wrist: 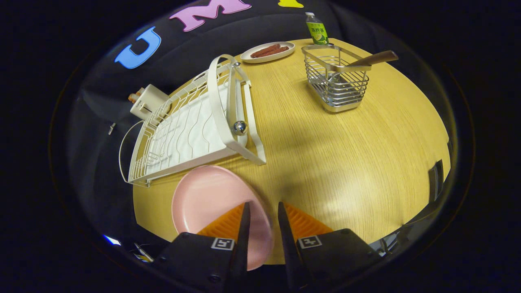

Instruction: Take the plate from the dish rack, then take the spoon from the basket and place it into the plate.

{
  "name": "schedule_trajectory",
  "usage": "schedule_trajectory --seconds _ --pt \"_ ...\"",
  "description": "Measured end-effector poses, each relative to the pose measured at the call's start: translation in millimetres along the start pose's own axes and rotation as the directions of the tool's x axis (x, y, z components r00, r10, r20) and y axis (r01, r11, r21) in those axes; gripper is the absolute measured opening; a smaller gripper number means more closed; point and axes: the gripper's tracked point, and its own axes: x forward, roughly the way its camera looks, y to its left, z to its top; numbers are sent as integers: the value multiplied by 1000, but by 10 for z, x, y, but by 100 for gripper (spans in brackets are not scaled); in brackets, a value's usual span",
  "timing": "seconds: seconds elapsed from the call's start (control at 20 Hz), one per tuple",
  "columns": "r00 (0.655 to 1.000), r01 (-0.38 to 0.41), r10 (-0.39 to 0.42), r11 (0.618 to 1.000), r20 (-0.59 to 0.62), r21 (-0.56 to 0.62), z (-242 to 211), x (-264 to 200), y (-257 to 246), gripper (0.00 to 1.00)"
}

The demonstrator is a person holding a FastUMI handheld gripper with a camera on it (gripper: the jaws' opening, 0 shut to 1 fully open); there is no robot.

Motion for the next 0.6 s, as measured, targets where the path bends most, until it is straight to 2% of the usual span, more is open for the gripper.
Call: schedule_trajectory --seconds 0.05,0.25,0.45,0.6 --pt "1000 2 -2 1000 2 -17 -3 -21 -9 55" --pt "997 -44 47 998 60 -51 167 -273 20 81" --pt "975 -88 119 983 189 -164 535 -741 66 83" --pt "944 -72 153 960 294 -269 962 -1153 4 85"
